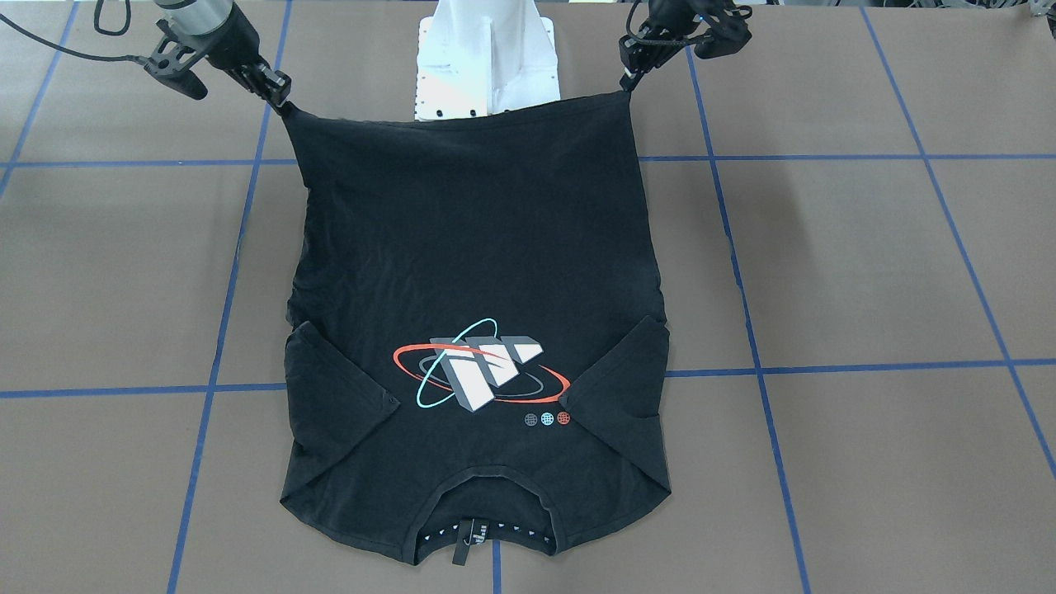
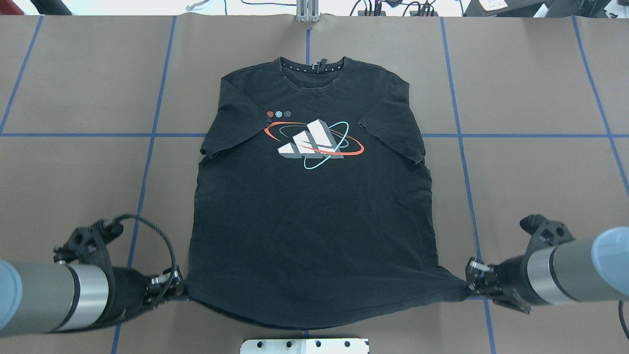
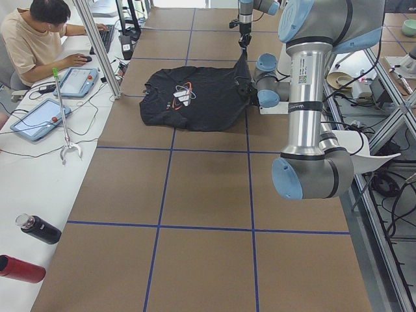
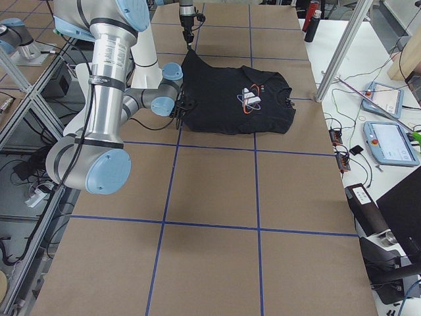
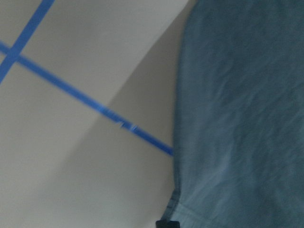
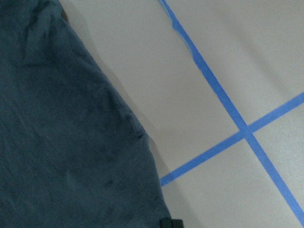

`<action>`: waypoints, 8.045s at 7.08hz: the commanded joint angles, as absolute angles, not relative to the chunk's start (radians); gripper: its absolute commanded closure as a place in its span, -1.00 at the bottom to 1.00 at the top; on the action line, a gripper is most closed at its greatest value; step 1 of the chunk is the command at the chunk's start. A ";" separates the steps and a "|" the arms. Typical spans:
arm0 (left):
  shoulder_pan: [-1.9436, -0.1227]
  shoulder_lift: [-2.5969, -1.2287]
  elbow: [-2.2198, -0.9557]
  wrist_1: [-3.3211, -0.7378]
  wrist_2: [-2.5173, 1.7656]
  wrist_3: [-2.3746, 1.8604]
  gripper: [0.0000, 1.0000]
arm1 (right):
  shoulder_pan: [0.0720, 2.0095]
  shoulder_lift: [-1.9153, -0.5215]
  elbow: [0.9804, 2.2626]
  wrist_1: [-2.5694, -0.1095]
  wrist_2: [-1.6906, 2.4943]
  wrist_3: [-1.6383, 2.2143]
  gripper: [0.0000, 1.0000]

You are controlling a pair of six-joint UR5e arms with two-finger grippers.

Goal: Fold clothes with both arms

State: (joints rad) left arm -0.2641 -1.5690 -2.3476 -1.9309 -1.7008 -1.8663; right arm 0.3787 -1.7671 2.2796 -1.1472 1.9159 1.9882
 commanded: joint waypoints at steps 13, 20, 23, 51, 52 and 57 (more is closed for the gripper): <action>-0.873 -2.106 -1.475 -2.124 -1.864 -1.322 1.00 | 0.877 -0.919 1.458 -1.532 1.916 1.757 1.00; -0.870 -2.161 -1.292 -2.294 -1.829 -1.331 1.00 | 0.874 -0.852 1.214 -1.335 1.876 1.727 1.00; -0.870 -2.161 -1.269 -2.309 -1.804 -1.330 0.69 | 0.873 -0.812 1.145 -1.316 1.855 1.721 0.79; -0.881 -2.134 -1.316 -2.362 -1.804 -1.404 0.06 | 0.537 -1.336 1.862 -1.313 1.695 1.941 1.00; -0.882 -2.132 -1.319 -2.364 -1.804 -1.404 0.06 | 0.532 -1.345 1.865 -1.315 1.690 1.942 1.00; -0.882 -2.131 -1.321 -2.364 -1.801 -1.408 0.06 | 0.542 -1.275 1.789 -1.315 1.678 1.948 -0.35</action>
